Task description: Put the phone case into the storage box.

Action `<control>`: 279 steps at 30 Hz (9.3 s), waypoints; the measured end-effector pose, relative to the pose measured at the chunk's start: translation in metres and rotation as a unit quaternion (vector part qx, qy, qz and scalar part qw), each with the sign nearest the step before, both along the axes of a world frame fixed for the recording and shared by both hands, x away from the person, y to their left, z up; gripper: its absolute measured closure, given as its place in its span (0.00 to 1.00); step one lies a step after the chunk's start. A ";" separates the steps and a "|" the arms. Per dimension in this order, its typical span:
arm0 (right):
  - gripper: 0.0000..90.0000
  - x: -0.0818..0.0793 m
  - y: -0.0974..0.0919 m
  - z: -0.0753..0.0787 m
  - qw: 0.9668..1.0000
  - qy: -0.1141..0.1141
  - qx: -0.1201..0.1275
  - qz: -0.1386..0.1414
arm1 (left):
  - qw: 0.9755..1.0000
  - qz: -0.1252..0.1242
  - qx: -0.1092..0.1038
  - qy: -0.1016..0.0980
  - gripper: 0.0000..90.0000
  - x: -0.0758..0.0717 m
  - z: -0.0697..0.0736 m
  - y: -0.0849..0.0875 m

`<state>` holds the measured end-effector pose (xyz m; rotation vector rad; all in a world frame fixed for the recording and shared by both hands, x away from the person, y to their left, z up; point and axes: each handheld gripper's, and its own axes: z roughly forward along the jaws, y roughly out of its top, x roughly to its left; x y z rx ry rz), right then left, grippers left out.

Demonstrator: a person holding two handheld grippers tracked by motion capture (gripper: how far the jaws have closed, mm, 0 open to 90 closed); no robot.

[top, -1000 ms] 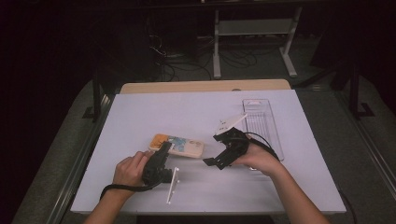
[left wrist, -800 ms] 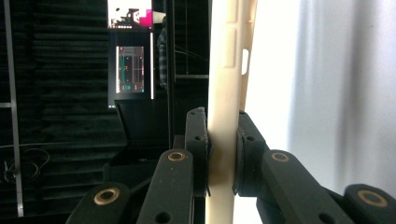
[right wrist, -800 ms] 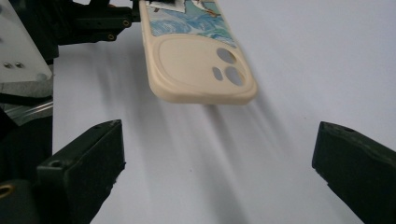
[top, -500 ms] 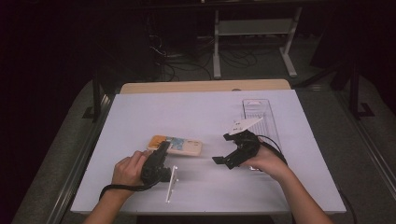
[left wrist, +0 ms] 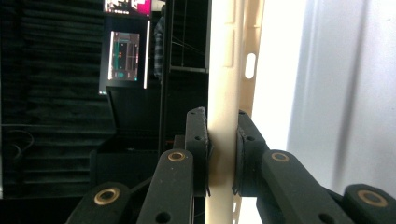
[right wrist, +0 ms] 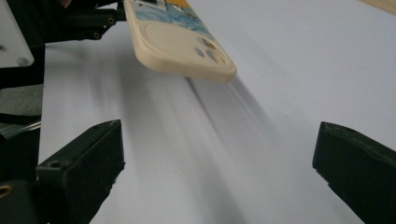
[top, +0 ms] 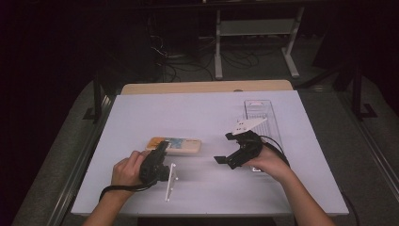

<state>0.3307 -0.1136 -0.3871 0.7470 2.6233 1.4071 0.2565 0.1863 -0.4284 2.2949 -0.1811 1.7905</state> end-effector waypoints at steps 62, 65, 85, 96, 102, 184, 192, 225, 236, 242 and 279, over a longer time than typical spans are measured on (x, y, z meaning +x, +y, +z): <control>0.02 0.002 0.002 -0.004 1.000 0.023 -0.009 0.001 | 0.897 0.061 -0.332 0.286 0.88 0.028 0.033 0.020; 0.02 0.002 0.002 -0.004 1.000 0.024 -0.009 0.001 | 0.883 0.059 -0.359 0.296 0.88 0.030 0.034 0.022; 0.02 0.004 0.001 -0.003 1.000 0.027 -0.008 -0.013 | 0.816 0.062 -0.463 0.340 0.88 0.039 0.038 0.025; 0.00 0.003 0.006 0.001 0.999 0.036 -0.019 -0.036 | 0.792 0.086 -0.503 0.335 0.88 0.041 0.040 0.027; 0.00 0.007 0.009 0.007 0.997 0.044 -0.027 -0.051 | 0.799 0.100 -0.496 0.324 0.88 0.043 0.042 0.026; 0.00 0.037 0.058 -0.009 0.963 0.148 0.211 -0.079 | 0.795 0.103 -0.523 0.289 0.88 0.028 0.043 -0.006; 0.00 0.038 0.059 -0.011 0.956 0.160 0.233 -0.083 | 0.796 0.095 -0.521 0.293 0.88 0.025 0.043 -0.012; 0.00 0.038 0.064 -0.014 0.942 0.178 0.264 -0.104 | 0.800 0.071 -0.511 0.306 0.88 0.018 0.038 -0.035; 0.00 0.038 0.067 -0.017 0.942 0.174 0.263 -0.114 | 0.805 0.067 -0.503 0.307 0.88 0.017 0.036 -0.039; 0.05 0.038 0.065 -0.018 0.940 0.176 0.267 -0.121 | 0.806 0.067 -0.503 0.306 0.88 0.016 0.035 -0.039; 0.12 0.039 0.058 -0.019 0.941 0.159 0.264 -0.141 | 0.759 0.016 -0.491 0.427 0.45 0.029 0.048 -0.013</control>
